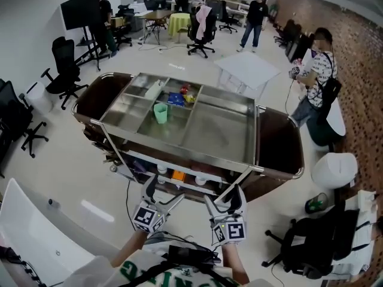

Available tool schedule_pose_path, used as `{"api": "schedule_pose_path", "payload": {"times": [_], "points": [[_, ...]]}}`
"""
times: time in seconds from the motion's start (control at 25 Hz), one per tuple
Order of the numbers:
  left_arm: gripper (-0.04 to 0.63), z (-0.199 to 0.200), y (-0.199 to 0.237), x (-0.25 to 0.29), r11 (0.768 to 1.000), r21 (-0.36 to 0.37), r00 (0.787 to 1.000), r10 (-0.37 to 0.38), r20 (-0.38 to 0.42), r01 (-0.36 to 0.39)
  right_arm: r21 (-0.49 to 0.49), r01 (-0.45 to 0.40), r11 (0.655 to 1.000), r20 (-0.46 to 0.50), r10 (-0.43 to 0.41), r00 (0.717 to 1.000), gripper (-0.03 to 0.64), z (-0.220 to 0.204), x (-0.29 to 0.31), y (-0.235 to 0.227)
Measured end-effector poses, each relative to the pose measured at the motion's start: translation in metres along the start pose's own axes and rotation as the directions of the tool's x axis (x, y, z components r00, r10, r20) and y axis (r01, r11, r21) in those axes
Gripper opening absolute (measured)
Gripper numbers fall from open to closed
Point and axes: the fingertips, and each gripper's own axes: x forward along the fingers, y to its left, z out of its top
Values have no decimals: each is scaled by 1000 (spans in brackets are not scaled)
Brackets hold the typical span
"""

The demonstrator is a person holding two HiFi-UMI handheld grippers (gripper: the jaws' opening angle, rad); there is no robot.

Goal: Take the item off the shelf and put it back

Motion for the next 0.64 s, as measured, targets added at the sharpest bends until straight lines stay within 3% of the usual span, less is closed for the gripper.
{"api": "schedule_pose_path", "payload": {"times": [0.16, 0.64], "points": [[494, 12, -2, 15, 999, 10, 999, -45, -21, 46, 0, 29, 1000, 11, -29, 1000, 500, 6, 12, -8], [494, 24, 61, 23, 992, 71, 995, -99, -18, 100, 0, 62, 998, 18, -62, 998, 500, -3, 57, 20]]}}
